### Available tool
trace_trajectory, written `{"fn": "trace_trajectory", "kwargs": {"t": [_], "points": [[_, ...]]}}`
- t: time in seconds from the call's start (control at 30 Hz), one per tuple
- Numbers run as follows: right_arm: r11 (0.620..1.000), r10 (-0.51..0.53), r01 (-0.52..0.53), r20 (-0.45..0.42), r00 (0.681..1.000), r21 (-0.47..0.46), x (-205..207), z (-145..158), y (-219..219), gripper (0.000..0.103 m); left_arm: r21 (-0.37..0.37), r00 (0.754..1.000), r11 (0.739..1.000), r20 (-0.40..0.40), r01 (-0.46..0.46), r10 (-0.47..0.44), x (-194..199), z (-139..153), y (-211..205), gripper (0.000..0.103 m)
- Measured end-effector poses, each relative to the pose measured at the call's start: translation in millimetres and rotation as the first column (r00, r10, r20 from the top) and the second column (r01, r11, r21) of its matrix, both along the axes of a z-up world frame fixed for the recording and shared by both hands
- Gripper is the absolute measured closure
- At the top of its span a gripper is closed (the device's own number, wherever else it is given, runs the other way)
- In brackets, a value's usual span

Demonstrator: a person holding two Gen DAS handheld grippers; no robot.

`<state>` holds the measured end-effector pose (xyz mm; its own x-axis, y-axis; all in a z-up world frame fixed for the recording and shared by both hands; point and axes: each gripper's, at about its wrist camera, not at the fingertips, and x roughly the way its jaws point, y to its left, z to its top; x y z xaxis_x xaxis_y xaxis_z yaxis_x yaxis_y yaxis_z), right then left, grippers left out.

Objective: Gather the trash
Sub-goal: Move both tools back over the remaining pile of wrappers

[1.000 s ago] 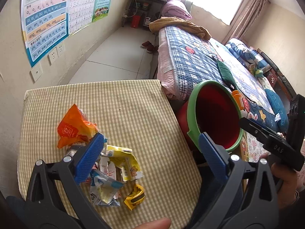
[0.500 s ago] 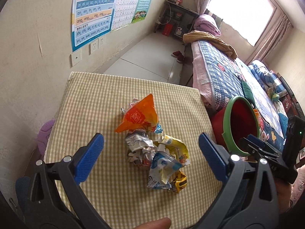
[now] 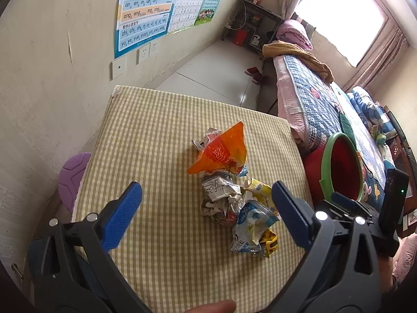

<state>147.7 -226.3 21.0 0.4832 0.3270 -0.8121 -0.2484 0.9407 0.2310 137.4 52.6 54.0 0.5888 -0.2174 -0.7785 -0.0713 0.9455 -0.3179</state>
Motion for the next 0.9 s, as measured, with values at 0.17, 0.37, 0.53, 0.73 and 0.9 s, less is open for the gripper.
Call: {"fn": "trace_trajectory", "kwargs": {"t": [0.17,0.37,0.53,0.73,0.9], "points": [[1.000,0.007,-0.007,-0.031,0.999,-0.008,7.9,-11.4,4.2,0.011,-0.008,1.000,1.000,-0.024,0.011,-0.011,15.0,-12.3,0.8,0.006],[1.000,0.011,-0.012,-0.086,0.996,-0.014,21.2,-33.7,8.6,0.016,-0.009,0.998,0.999,-0.060,0.034,-0.034,38.5,-28.8,-3.9,0.006],[1.000,0.011,-0.013,-0.133,0.991,-0.020,31.8,-53.7,11.9,0.026,0.006,0.995,0.998,-0.078,0.068,-0.067,59.7,-38.9,-11.1,0.006],[1.000,0.025,-0.027,-0.187,0.982,-0.011,44.1,-76.7,17.1,0.035,0.009,0.991,0.996,-0.098,0.091,-0.090,83.6,-52.9,-16.6,0.006],[0.999,0.043,-0.044,-0.214,0.976,0.001,52.7,-89.7,23.9,0.041,0.014,0.985,0.993,-0.130,0.120,-0.117,102.7,-72.0,-20.9,0.008]]}}
